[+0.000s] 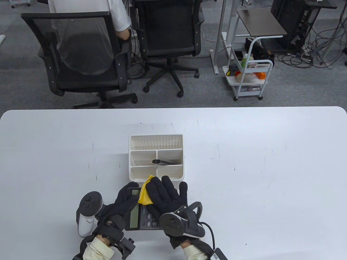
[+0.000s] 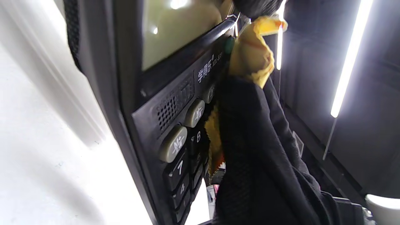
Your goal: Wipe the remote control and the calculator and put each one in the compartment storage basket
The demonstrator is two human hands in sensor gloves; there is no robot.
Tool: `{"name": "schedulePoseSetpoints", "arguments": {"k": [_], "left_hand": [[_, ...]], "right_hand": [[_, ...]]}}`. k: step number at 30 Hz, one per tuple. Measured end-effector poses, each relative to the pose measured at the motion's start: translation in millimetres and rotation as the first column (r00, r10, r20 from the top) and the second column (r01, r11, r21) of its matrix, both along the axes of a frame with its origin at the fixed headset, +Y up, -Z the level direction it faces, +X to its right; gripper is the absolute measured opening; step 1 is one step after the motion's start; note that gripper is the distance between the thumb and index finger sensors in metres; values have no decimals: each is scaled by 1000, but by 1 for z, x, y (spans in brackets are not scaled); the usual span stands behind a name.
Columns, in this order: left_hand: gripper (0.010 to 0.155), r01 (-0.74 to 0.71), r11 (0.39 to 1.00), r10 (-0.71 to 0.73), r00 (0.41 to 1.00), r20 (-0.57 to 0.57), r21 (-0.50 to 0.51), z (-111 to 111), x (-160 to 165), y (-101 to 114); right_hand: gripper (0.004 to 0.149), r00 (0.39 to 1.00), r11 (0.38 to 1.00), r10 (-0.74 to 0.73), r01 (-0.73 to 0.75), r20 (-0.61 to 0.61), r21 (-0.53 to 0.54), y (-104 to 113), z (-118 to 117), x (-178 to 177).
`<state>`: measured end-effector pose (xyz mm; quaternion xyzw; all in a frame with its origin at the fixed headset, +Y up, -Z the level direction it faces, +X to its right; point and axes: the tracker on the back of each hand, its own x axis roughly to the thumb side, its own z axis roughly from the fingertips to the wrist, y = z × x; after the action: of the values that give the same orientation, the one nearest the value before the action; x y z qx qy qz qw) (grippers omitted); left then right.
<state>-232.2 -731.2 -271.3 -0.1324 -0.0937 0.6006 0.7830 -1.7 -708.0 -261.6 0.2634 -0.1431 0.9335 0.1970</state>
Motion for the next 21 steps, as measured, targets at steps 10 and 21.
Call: {"name": "schedulePoseSetpoints", "arguments": {"k": [10, 21], "left_hand": [[63, 218, 924, -216, 975, -41, 314, 7, 3, 28], [55, 325, 718, -322, 939, -120, 615, 22, 13, 55]], "right_hand": [[64, 966, 966, -249, 242, -68, -92, 10, -5, 28], [54, 930, 942, -334, 326, -152, -74, 29, 2, 33]]}}
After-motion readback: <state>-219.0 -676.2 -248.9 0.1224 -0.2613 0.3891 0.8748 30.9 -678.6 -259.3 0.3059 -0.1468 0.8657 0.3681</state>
